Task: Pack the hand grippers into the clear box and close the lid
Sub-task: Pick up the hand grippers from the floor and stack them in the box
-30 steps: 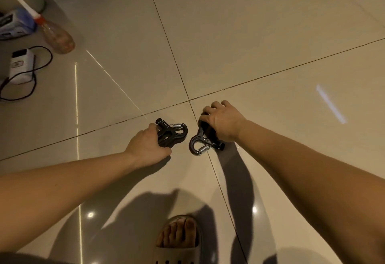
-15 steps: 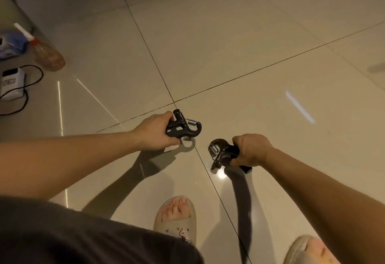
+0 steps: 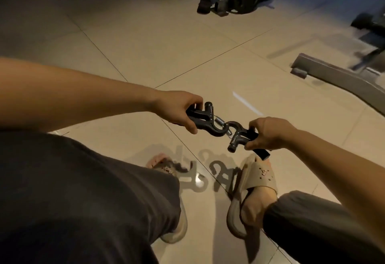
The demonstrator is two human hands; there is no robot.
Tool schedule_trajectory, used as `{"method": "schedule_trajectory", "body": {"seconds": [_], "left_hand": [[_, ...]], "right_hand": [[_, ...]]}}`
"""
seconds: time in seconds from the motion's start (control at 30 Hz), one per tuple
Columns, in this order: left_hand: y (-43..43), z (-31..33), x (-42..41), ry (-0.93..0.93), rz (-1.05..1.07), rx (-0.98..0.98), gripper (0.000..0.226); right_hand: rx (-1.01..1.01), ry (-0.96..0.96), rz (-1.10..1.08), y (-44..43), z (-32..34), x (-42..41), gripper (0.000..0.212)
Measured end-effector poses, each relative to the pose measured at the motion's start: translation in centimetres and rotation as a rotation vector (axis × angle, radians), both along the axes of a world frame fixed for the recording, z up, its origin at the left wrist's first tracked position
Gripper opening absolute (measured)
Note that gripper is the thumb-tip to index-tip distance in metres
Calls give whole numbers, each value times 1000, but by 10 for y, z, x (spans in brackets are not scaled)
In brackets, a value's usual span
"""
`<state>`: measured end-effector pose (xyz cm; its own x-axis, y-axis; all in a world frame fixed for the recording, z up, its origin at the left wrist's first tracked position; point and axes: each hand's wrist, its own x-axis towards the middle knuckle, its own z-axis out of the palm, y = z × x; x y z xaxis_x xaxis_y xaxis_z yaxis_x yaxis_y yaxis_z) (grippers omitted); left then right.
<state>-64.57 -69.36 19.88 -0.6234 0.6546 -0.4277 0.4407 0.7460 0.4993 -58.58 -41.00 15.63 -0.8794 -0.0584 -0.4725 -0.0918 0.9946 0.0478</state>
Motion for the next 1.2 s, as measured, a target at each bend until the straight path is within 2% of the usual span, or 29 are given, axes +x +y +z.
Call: {"method": "schedule_trajectory", "body": {"seconds": [0.17,0.37,0.77,1.2], "left_hand": [[45,39,75,22,-220,-14,48],[123,68,166,57,-448,-1,44],[302,105,378,115,-775,80,46],[403,100,479,90,-858,213,49]], "right_hand": [[-12,7,-118,35,59,110,49],[27,-84,-283,90,113,249,44],[5,-31,-728,216,145,549,43],[-1,23,-855,274,155,674,44]]}}
